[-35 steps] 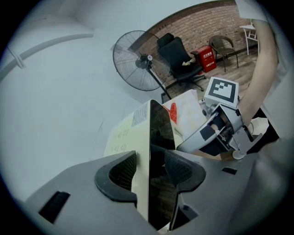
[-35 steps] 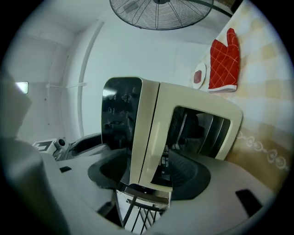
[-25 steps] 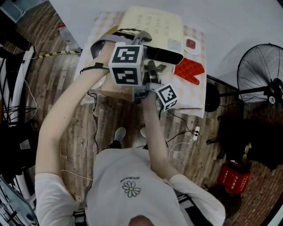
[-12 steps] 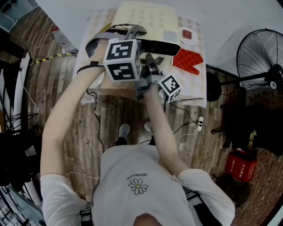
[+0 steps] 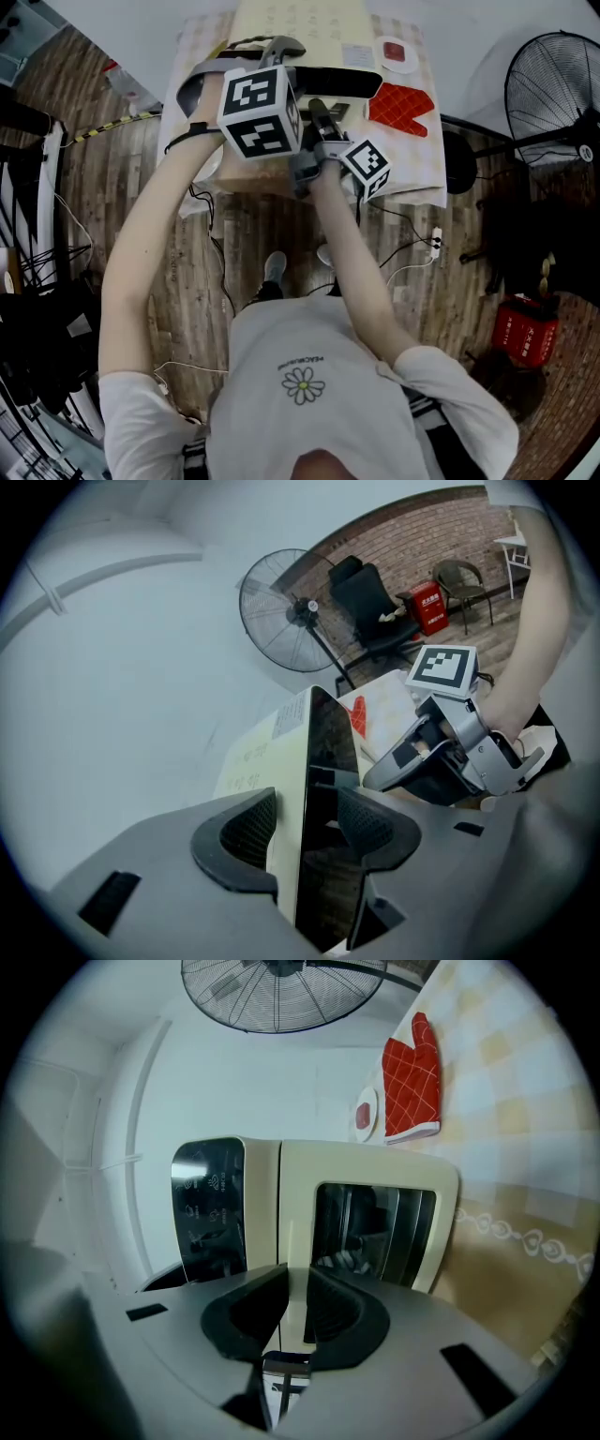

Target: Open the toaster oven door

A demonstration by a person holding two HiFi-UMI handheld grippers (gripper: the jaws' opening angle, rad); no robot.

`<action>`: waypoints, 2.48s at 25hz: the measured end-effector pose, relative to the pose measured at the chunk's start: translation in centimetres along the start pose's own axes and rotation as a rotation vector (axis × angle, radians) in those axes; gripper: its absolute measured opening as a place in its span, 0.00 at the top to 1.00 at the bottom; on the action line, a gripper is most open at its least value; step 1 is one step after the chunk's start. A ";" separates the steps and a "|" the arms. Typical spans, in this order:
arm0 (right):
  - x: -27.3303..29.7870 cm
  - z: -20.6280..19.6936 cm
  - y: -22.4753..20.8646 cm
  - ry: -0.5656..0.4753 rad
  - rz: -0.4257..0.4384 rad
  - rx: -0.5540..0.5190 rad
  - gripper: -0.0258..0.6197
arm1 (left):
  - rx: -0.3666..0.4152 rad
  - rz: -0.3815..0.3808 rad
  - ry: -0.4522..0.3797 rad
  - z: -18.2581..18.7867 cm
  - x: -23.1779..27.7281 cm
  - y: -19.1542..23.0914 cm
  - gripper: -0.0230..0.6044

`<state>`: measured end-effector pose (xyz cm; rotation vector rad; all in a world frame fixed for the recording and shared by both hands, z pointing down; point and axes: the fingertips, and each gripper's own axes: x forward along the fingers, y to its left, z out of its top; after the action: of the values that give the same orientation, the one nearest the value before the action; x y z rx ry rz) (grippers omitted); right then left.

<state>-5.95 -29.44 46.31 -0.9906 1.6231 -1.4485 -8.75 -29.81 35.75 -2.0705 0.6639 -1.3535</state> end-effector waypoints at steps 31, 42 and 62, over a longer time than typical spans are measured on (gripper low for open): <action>-2.2 -0.6 -0.9 0.040 0.007 -0.050 0.87 | -0.001 -0.009 -0.026 0.1 0.2 0.2 0.62; -3.0 -1.0 -0.8 0.090 -0.001 -0.129 0.86 | -0.001 -0.010 -0.033 0.0 0.0 0.1 0.62; -5.3 -2.0 -1.7 0.184 -0.047 -0.234 0.84 | 0.003 -0.009 -0.043 0.1 0.0 0.1 0.62</action>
<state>-5.32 -23.92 48.31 -1.0557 1.9500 -1.4388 -8.65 -29.88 35.68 -2.0967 0.6352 -1.3104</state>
